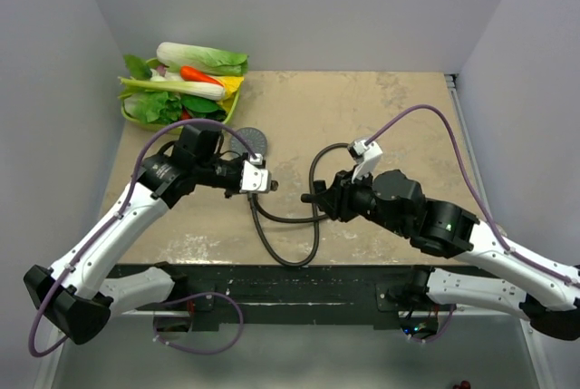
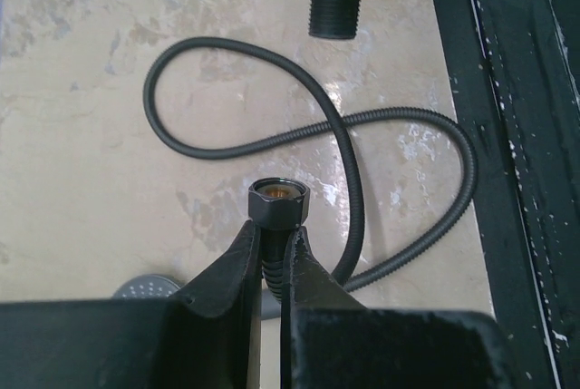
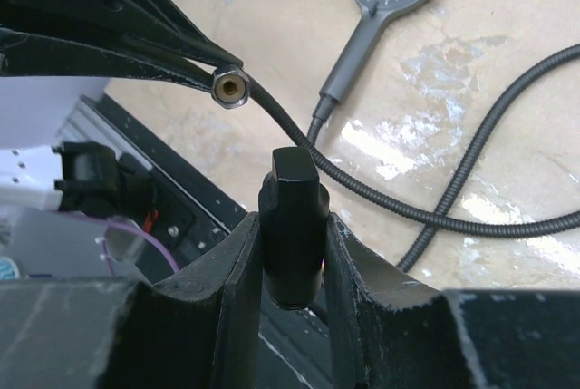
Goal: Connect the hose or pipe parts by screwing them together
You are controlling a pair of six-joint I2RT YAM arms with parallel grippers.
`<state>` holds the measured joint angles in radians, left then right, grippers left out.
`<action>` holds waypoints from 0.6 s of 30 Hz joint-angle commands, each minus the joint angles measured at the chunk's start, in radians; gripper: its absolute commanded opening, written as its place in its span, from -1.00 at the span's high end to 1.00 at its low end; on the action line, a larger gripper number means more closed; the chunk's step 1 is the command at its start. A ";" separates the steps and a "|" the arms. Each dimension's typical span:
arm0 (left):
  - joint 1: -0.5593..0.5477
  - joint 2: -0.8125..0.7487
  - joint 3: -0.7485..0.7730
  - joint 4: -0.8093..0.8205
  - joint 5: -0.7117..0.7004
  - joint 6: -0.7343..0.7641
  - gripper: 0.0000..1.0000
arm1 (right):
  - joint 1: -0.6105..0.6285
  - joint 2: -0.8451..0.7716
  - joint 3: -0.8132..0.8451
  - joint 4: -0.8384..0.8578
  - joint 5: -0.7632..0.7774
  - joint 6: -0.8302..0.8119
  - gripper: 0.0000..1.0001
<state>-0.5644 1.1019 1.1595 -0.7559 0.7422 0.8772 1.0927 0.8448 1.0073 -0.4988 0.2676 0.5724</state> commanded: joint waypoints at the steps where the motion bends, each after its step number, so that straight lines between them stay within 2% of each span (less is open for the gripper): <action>1: -0.017 -0.045 -0.053 -0.030 -0.024 0.023 1.00 | 0.001 -0.016 0.056 0.015 -0.042 -0.092 1.00; 10: -0.037 -0.045 -0.057 -0.013 -0.015 -0.089 1.00 | 0.003 0.010 -0.013 0.199 -0.097 -0.121 1.00; 18: -0.037 -0.066 -0.063 0.036 0.103 -0.211 1.00 | 0.012 0.028 0.014 0.252 -0.123 -0.203 1.00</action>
<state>-0.5968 1.0706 1.0981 -0.7834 0.7506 0.7521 1.0988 0.8803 0.9886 -0.3508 0.1669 0.4374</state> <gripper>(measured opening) 0.088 0.314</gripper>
